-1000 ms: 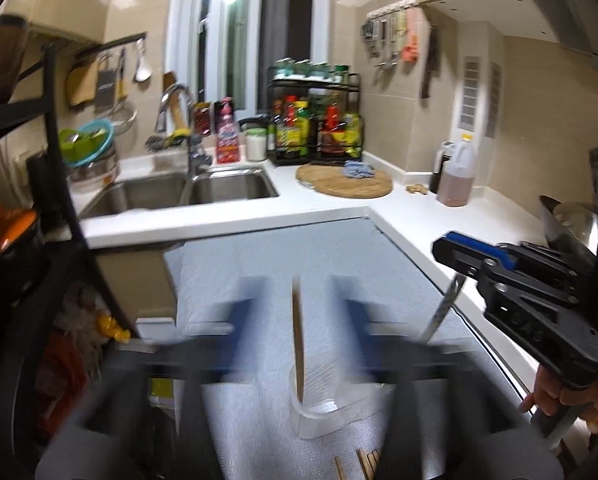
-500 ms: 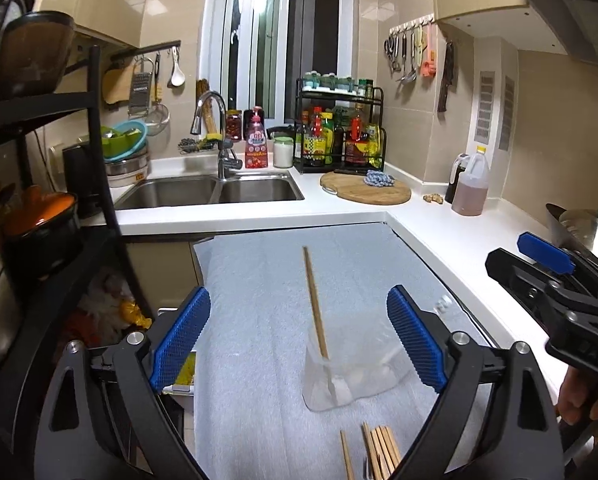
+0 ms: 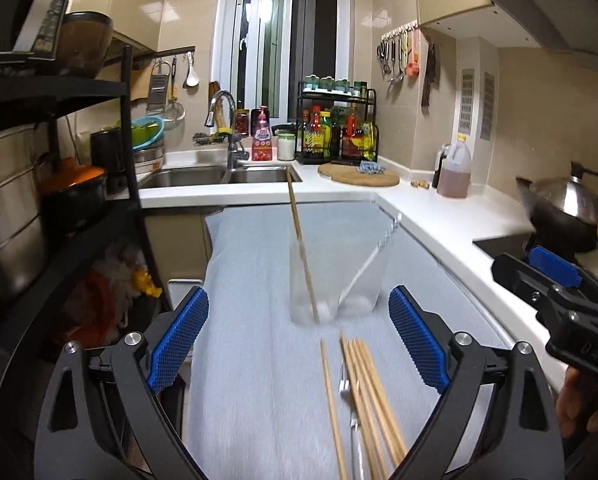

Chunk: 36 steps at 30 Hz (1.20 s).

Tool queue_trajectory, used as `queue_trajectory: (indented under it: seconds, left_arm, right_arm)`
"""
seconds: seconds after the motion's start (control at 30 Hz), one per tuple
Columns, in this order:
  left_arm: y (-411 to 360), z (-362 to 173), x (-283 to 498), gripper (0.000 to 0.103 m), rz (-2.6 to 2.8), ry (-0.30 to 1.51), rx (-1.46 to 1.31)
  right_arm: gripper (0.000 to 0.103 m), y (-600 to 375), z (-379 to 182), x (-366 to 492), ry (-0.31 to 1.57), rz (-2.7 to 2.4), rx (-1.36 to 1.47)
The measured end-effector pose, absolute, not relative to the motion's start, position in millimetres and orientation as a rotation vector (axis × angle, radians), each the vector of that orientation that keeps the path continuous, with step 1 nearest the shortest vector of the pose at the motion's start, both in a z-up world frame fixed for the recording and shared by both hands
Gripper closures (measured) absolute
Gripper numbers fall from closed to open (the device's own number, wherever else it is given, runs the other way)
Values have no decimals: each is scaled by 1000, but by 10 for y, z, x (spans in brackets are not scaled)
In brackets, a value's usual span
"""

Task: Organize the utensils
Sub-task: 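Move both tools back down to the remaining chopsticks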

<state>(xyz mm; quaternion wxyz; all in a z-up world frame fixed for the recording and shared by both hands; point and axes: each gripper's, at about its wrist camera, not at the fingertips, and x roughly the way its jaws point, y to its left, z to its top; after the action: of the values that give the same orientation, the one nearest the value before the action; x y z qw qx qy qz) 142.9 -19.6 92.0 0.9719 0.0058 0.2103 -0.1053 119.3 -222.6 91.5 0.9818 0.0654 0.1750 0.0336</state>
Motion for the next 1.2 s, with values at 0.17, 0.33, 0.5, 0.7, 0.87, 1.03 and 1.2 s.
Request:
queue_trajectory:
  seconds: [0.17, 0.33, 0.5, 0.7, 0.87, 1.03, 1.2]
  left_arm:
    - [-150, 526, 1164, 14, -194, 463, 0]
    - [-152, 73, 919, 14, -178, 465, -6]
    - [-188, -345, 823, 28, -180, 517, 9]
    - [-234, -641, 732, 38, -171, 506, 33]
    - [-216, -737, 698, 41, -170, 486, 23]
    - [-196, -829, 671, 41, -172, 466, 25]
    - [-224, -943, 630, 42, -172, 457, 47]
  right_arm:
    - [18, -2218, 414, 882, 411, 24, 106]
    - [39, -2163, -103, 661, 456, 43, 78]
    - [70, -2112, -493, 616, 543, 120, 112]
    - [80, -2013, -755, 512, 534, 166, 90]
    - [80, -1964, -867, 468, 537, 177, 89]
    - [80, -1890, -920, 431, 511, 182, 69]
    - [81, -1849, -969, 424, 500, 180, 46]
